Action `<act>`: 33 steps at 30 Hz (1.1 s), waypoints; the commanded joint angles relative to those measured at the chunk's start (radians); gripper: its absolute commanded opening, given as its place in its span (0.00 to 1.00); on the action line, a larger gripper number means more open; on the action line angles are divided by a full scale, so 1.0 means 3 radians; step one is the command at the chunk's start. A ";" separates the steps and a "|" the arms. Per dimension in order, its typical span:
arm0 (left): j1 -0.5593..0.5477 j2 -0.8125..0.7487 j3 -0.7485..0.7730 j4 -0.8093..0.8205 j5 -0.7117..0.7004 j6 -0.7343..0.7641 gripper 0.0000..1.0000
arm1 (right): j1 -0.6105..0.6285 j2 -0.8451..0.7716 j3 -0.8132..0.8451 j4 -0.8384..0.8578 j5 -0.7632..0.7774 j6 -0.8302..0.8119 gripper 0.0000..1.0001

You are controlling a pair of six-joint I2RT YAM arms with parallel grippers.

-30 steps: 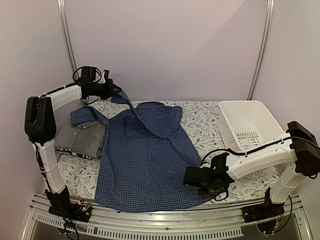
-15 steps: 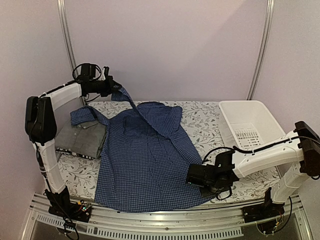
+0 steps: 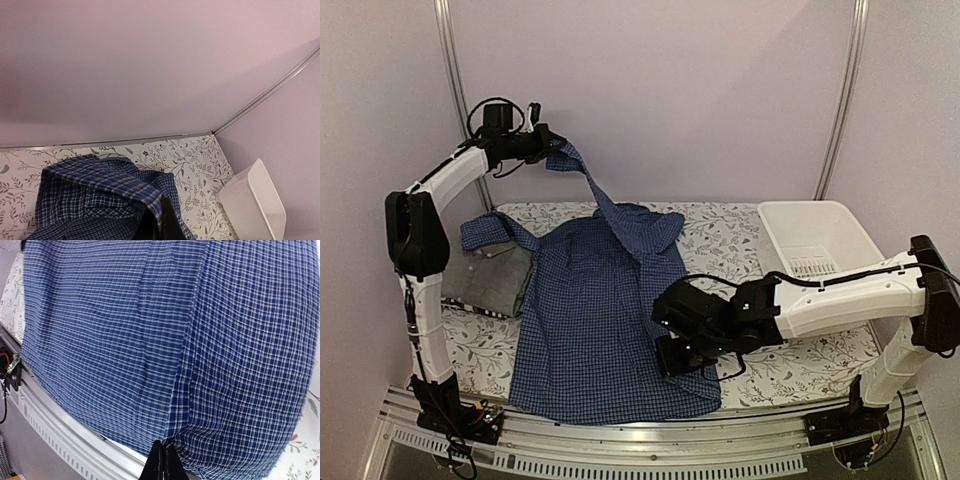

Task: Fold and stack the long sleeve shirts
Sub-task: Fold the flattened shirt at the center of the board.

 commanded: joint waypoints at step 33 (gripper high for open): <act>0.0021 -0.0355 -0.0510 0.0066 -0.0258 0.0302 0.00 | -0.0025 0.0385 -0.0105 0.0675 -0.0740 -0.0130 0.19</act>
